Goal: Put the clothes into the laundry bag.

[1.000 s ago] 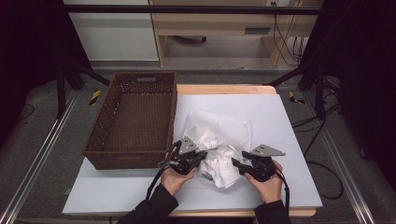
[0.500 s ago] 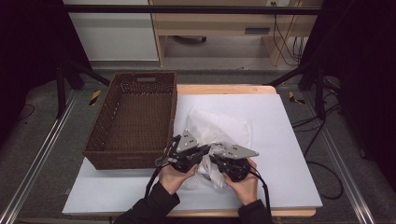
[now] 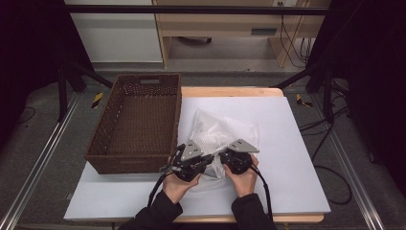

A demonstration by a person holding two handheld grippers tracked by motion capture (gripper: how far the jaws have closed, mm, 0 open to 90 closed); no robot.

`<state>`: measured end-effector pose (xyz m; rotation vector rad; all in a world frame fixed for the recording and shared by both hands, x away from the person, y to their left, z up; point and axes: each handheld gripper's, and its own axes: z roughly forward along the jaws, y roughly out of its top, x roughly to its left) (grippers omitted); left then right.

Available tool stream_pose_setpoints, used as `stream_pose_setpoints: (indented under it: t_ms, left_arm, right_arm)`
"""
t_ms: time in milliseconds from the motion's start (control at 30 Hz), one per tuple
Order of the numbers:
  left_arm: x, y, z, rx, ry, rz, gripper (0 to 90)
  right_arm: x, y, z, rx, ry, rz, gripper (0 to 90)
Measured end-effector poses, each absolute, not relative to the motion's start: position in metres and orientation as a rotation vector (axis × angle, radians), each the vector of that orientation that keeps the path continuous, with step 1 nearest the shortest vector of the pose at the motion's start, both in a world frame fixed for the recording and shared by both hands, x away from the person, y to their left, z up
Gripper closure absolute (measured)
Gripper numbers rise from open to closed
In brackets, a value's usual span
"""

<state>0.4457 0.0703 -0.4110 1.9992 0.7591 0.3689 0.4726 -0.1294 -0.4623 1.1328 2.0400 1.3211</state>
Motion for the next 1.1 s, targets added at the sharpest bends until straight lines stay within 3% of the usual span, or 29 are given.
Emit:
stream_pose_setpoints:
  t_ms: [133, 233, 367, 467, 600, 633, 700, 767, 1100]
  left_arm:
    - [0.454, 0.072, -0.423, 2.008, 0.794, 0.36, 88.3]
    - [0.459, 0.071, -0.433, 2.014, 0.811, 0.344, 88.1]
    - [0.462, 0.069, -0.439, 2.018, 0.815, 0.337, 87.7]
    - [0.462, 0.068, -0.44, 2.019, 0.81, 0.34, 87.4]
    - [0.462, 0.067, -0.442, 2.027, 0.812, 0.341, 86.9]
    - [0.463, 0.067, -0.442, 2.028, 0.812, 0.34, 86.8]
    - [0.463, 0.066, -0.442, 2.026, 0.814, 0.337, 86.9]
    - [0.463, 0.066, -0.442, 2.025, 0.814, 0.336, 86.9]
    - [0.445, 0.067, -0.406, 1.945, 0.728, 0.329, 88.2]
  right_arm:
    - [0.443, -0.151, -0.447, 1.032, 2.133, 1.363, 61.2]
    - [0.428, -0.171, -0.441, 1.025, 2.1, 1.372, 50.6]
    - [0.429, -0.185, -0.448, 1.123, 2.114, 1.365, 39.1]
    - [0.436, -0.176, -0.467, 1.15, 2.196, 1.297, 39.0]
    - [0.449, -0.161, -0.486, 1.167, 2.254, 1.199, 46.6]
    - [0.451, -0.159, -0.488, 1.168, 2.245, 1.202, 53.4]
    - [0.453, -0.157, -0.487, 1.173, 2.241, 1.217, 75.4]
    - [0.454, -0.156, -0.488, 1.185, 2.254, 1.225, 87.2]
    - [0.452, -0.123, -0.457, 1.032, 2.218, 1.392, 88.3]
